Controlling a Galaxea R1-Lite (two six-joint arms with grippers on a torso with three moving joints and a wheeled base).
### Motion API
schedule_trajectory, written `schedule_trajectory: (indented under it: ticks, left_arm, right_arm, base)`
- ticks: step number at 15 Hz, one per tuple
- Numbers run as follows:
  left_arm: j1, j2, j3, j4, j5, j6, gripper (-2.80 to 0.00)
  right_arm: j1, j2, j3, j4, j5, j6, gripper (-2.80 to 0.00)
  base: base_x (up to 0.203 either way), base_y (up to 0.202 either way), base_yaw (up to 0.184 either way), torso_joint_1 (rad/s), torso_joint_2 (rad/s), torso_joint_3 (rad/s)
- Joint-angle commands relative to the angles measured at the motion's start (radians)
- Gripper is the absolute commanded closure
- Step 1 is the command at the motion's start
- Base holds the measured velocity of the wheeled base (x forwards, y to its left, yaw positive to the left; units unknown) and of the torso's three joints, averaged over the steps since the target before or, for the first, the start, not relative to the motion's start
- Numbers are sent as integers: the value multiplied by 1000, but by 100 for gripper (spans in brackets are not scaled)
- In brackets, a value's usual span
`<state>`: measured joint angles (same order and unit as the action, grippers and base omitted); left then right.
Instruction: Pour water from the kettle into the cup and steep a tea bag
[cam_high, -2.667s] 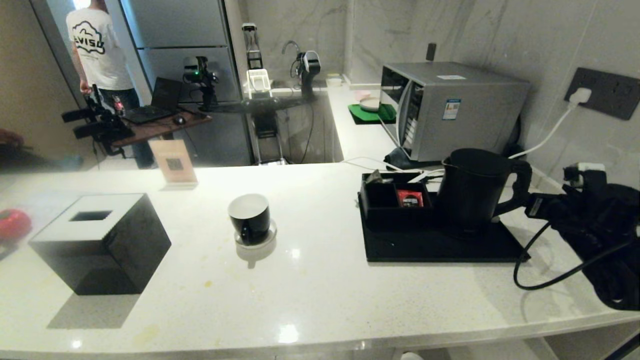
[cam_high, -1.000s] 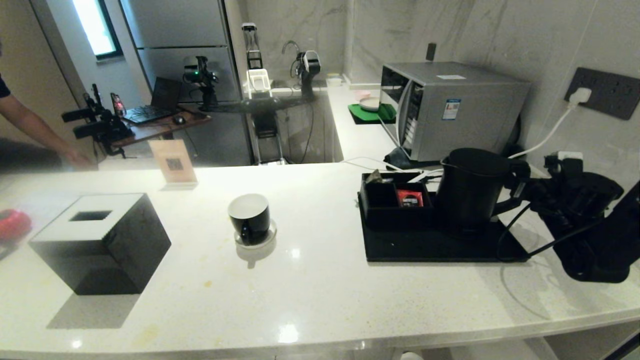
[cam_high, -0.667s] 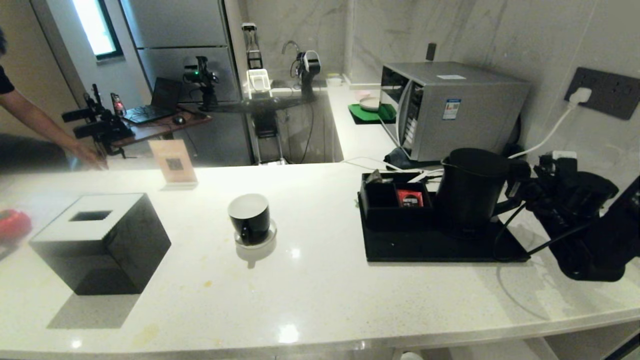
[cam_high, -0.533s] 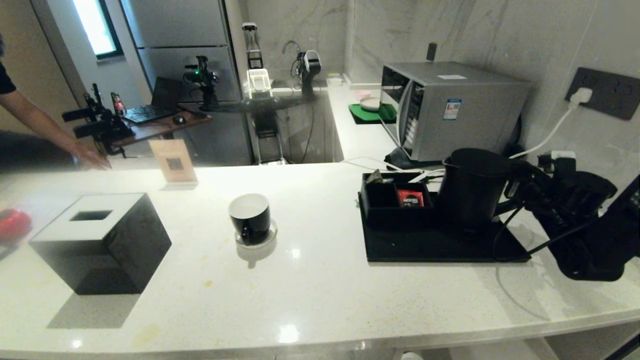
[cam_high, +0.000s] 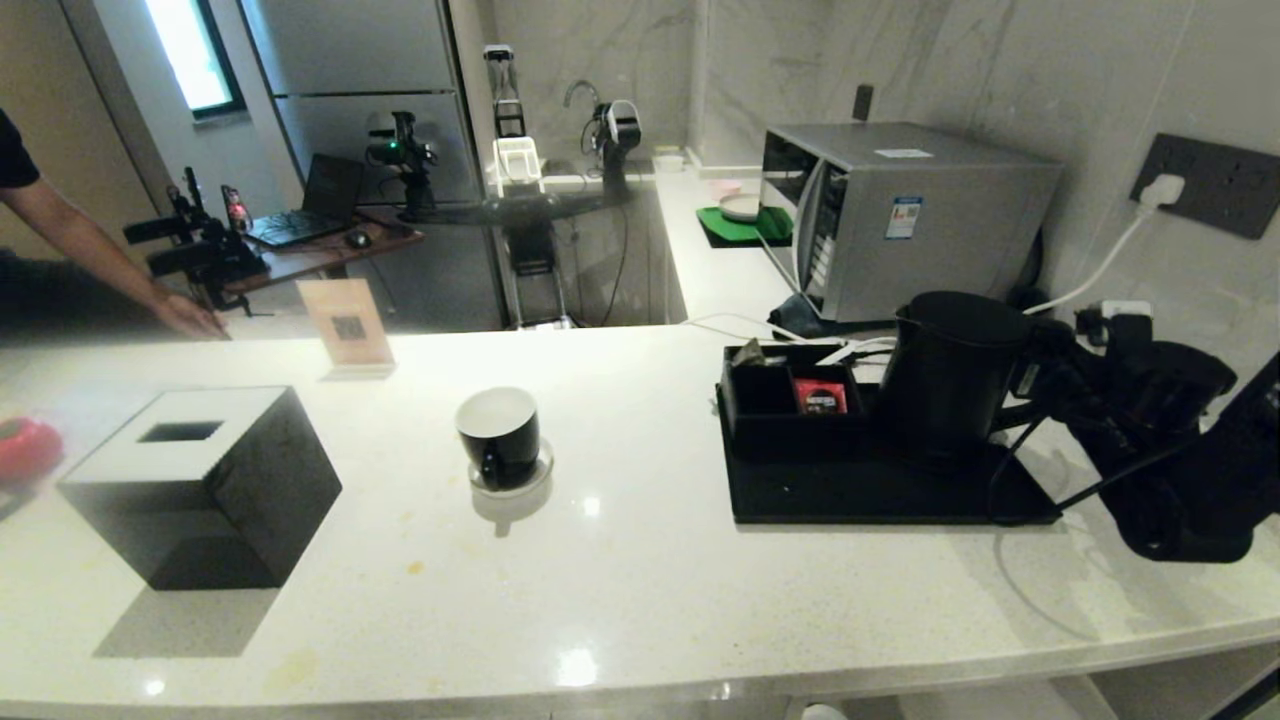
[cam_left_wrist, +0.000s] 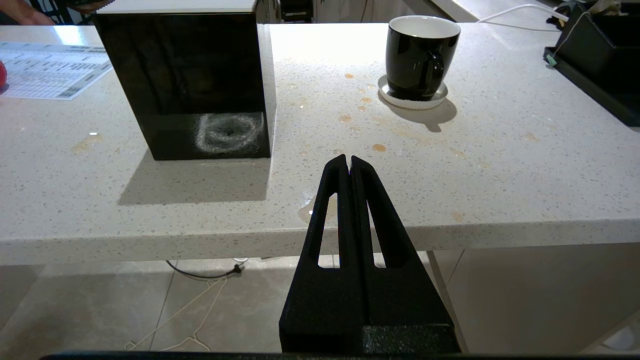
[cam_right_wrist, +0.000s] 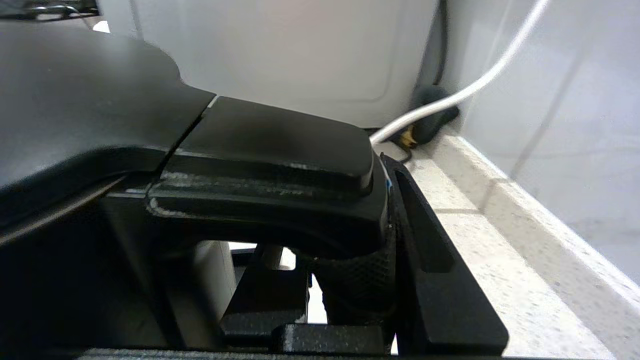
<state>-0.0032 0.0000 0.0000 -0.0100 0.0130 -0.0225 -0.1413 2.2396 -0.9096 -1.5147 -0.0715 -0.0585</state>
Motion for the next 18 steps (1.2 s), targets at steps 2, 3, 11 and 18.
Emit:
schedule_trajectory:
  ticks: [2,3,11,18]
  left_arm:
    - [0,2,0,-1,1,0,0]
    - [0,2,0,-1,1,0,0]
    - [0,2,0,-1,1,0,0]
    - [0,2,0,-1,1,0,0]
  right_arm:
    - [3,-41,16,-28,-1,2,0]
    - [3,-54,29,-28,1,2,0]
    - [10,-169,175,-28,-1,3,0]
    - [16,-281,262,-28,1,6,0]
  base:
    - [0,0,0,0,0,0]
    - [0,0,0,0,0,0]
    - [0,0,0,0,0,0]
    - [0,0,0,0,0,0]
